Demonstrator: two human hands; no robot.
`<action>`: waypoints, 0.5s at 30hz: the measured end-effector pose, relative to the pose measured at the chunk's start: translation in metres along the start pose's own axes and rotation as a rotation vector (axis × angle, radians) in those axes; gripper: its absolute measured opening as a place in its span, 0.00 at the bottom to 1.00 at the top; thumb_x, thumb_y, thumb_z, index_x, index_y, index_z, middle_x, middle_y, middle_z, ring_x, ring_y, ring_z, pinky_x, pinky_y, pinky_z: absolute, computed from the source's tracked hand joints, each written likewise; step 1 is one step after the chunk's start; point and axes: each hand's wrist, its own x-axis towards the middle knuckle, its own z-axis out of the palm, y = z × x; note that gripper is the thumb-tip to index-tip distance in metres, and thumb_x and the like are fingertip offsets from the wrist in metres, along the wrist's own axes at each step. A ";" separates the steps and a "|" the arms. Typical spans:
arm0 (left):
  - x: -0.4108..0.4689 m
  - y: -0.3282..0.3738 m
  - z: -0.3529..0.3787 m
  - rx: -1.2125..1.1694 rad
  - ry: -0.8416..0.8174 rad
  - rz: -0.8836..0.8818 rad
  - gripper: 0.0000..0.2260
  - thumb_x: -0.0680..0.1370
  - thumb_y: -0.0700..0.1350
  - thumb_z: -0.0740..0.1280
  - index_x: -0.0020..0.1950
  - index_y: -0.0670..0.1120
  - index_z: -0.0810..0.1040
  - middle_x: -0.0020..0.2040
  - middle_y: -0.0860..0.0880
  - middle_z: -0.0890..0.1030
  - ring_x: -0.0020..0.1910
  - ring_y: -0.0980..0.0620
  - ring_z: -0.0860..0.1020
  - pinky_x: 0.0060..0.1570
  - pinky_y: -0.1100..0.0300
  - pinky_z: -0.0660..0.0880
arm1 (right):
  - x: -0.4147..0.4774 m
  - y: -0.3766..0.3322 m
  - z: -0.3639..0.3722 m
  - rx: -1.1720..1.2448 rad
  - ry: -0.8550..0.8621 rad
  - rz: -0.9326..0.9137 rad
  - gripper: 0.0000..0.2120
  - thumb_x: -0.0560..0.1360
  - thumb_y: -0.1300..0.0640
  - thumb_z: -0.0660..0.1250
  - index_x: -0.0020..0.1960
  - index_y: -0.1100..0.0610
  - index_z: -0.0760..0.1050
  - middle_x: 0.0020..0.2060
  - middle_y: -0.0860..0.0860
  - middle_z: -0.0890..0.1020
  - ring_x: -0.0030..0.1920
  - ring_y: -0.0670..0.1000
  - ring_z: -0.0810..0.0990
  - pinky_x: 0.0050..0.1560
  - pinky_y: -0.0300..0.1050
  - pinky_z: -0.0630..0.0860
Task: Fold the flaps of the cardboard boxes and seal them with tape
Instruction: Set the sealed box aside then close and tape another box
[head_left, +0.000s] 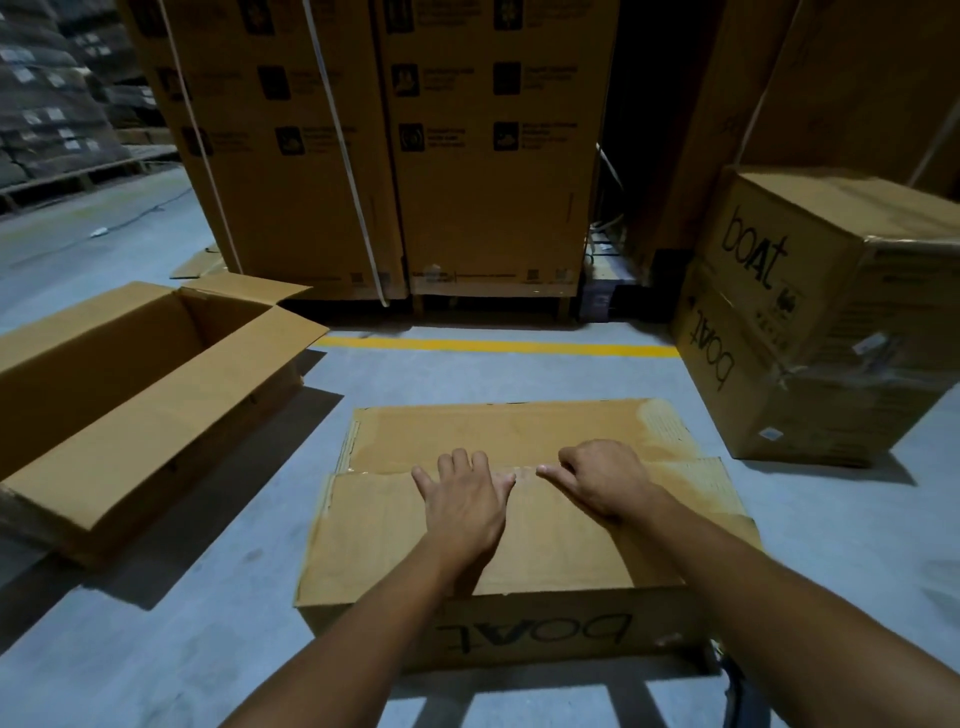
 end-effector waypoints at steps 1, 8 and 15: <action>-0.003 0.005 0.004 -0.007 -0.009 0.010 0.24 0.82 0.64 0.46 0.66 0.49 0.68 0.65 0.45 0.71 0.65 0.44 0.67 0.66 0.34 0.57 | -0.006 0.001 0.006 -0.026 0.029 0.036 0.25 0.82 0.34 0.50 0.50 0.52 0.75 0.45 0.51 0.79 0.45 0.51 0.75 0.48 0.48 0.74; -0.008 0.069 0.023 -0.118 -0.104 0.325 0.29 0.83 0.63 0.46 0.81 0.50 0.49 0.82 0.44 0.49 0.81 0.45 0.44 0.77 0.38 0.43 | -0.053 0.020 0.033 0.026 0.145 0.172 0.16 0.84 0.45 0.51 0.65 0.50 0.71 0.63 0.53 0.74 0.62 0.55 0.70 0.63 0.56 0.68; -0.005 0.166 0.040 -0.102 -0.190 0.550 0.29 0.83 0.62 0.47 0.81 0.49 0.51 0.82 0.46 0.49 0.81 0.46 0.44 0.75 0.34 0.42 | -0.120 0.094 0.039 0.147 0.215 0.510 0.13 0.82 0.53 0.57 0.62 0.54 0.74 0.62 0.54 0.74 0.63 0.58 0.70 0.58 0.55 0.70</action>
